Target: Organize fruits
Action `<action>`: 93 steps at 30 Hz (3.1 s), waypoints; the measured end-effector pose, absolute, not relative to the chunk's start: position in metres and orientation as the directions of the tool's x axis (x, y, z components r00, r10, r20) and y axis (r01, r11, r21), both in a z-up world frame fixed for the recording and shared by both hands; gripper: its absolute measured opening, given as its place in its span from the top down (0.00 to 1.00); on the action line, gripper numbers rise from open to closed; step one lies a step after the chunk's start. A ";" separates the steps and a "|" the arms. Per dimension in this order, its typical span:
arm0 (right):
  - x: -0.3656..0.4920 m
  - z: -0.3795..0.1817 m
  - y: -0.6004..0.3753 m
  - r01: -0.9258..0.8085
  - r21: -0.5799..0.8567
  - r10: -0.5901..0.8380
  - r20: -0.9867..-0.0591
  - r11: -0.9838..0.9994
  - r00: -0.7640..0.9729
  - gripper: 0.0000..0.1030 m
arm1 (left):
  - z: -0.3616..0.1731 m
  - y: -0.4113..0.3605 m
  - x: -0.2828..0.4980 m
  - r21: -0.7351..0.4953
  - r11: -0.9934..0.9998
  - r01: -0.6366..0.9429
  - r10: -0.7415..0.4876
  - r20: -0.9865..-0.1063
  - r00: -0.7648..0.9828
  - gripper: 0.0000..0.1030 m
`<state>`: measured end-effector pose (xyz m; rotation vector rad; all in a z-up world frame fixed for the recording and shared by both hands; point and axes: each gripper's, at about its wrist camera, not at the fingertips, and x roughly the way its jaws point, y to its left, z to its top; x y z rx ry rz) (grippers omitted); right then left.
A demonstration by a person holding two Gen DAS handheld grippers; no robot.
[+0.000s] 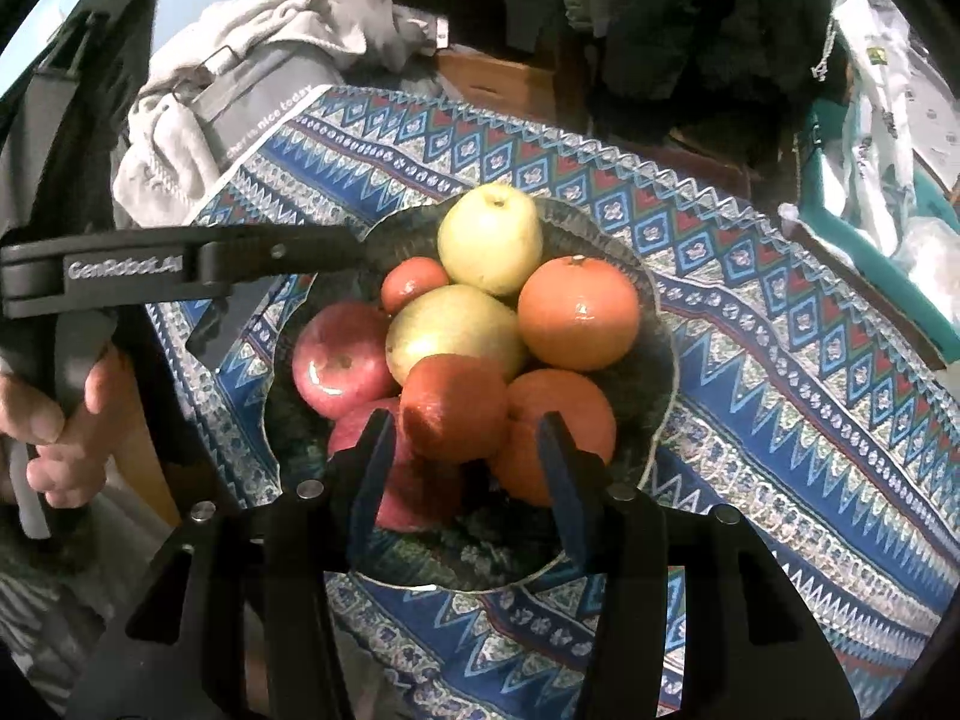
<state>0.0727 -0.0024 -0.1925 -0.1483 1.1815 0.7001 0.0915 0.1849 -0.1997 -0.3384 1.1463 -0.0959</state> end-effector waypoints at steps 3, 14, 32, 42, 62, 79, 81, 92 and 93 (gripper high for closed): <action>0.073 -0.185 -0.008 -0.560 0.244 0.423 -0.880 0.792 0.216 0.52 | -0.190 0.183 0.085 -0.311 0.946 -0.091 -0.244 -0.868 0.432 0.34; 0.074 -0.147 -0.032 -0.520 0.223 0.426 -0.850 0.824 0.311 0.47 | -0.153 0.170 0.059 -0.271 0.961 -0.052 -0.215 -0.853 0.475 0.33; 0.065 -0.076 -0.080 -0.452 0.216 0.434 -0.774 0.865 0.461 0.32 | -0.086 0.132 0.028 -0.205 0.978 0.039 -0.189 -0.793 0.580 0.21; 0.055 -0.044 -0.105 -0.414 0.201 0.416 -0.736 0.888 0.535 0.27 | -0.057 0.121 0.013 -0.140 0.990 0.036 -0.131 -0.761 0.635 0.16; 0.041 -0.019 -0.139 -0.359 0.103 0.329 -0.680 0.928 0.655 0.26 | -0.031 0.093 0.003 -0.028 0.999 0.035 -0.045 -0.708 0.705 0.05; 0.036 -0.014 -0.147 -0.352 0.091 0.319 -0.667 0.932 0.673 0.26 | -0.019 0.079 -0.003 -0.009 0.998 0.056 -0.048 -0.667 0.744 0.02; 0.036 -0.014 -0.147 -0.352 0.091 0.319 -0.667 0.931 0.673 0.26 | -0.018 0.079 -0.004 -0.009 0.998 0.057 -0.048 -0.667 0.744 0.02; 0.033 -0.016 -0.144 -0.367 0.086 0.326 -0.671 0.926 0.666 0.26 | -0.021 0.079 -0.003 -0.012 0.998 0.069 -0.059 -0.676 0.734 0.02; 0.033 -0.016 -0.143 -0.367 0.085 0.325 -0.671 0.926 0.666 0.26 | -0.021 0.078 -0.003 -0.011 0.998 0.068 -0.058 -0.676 0.735 0.02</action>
